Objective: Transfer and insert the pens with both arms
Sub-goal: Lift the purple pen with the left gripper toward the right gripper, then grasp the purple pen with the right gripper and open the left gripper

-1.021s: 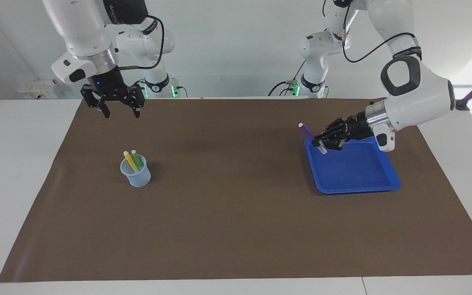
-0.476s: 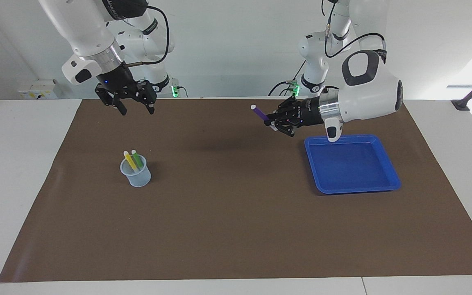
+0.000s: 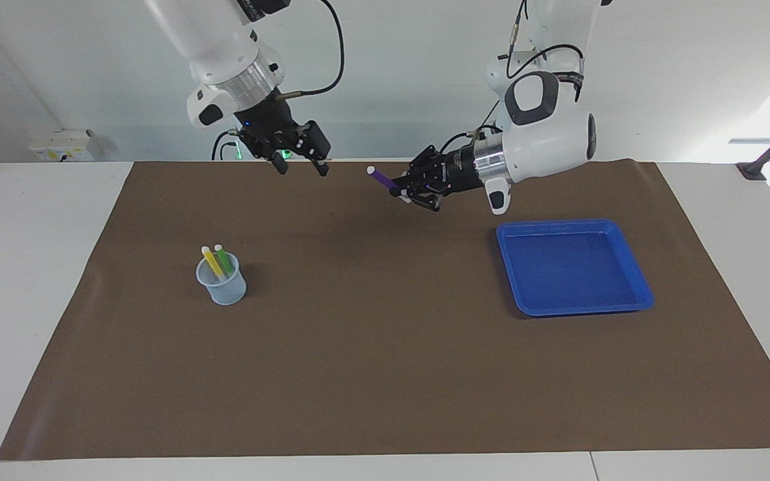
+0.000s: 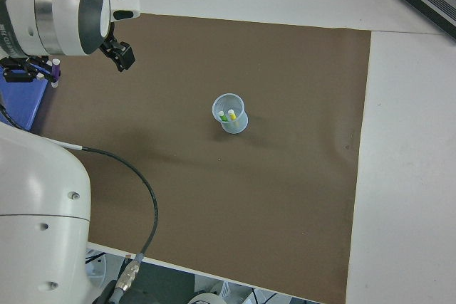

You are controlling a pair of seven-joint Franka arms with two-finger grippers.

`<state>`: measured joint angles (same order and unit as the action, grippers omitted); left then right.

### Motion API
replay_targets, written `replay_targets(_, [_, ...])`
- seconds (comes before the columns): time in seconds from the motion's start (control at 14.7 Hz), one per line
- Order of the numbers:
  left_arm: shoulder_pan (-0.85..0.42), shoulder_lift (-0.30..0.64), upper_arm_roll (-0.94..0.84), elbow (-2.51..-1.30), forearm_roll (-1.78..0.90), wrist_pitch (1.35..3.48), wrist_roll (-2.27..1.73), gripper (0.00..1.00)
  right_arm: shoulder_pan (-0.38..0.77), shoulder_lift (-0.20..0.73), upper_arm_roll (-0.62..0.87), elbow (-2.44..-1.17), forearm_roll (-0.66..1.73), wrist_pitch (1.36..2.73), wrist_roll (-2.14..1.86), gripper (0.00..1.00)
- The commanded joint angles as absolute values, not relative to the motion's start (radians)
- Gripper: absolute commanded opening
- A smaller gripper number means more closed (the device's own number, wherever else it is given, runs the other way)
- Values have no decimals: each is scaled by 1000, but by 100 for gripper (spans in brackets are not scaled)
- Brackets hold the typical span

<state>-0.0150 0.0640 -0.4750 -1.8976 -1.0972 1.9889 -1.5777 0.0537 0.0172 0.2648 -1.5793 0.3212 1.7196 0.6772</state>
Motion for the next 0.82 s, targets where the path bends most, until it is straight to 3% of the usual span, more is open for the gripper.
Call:
replay_targets(0.0, [-38, -9, -465, -1979, -1156, 2062, -1609, 0, 43, 32, 302, -1609, 350, 1801, 690, 92])
replay_targets(0.54, [-81, -23, -465, -2008, -1212, 2154, -1612, 0, 43, 28, 385, -1652, 350, 1856, 765, 89])
replay_targets(0.61, [-80, -23, -465, -2008, -1215, 2154, -1612, 0, 43, 28, 385, -1652, 351, 1855, 765, 83])
replay_targets(0.75, [-80, -23, -465, -2008, -1226, 2158, -1612, 0, 44, 26, 387, -1658, 350, 1855, 765, 56])
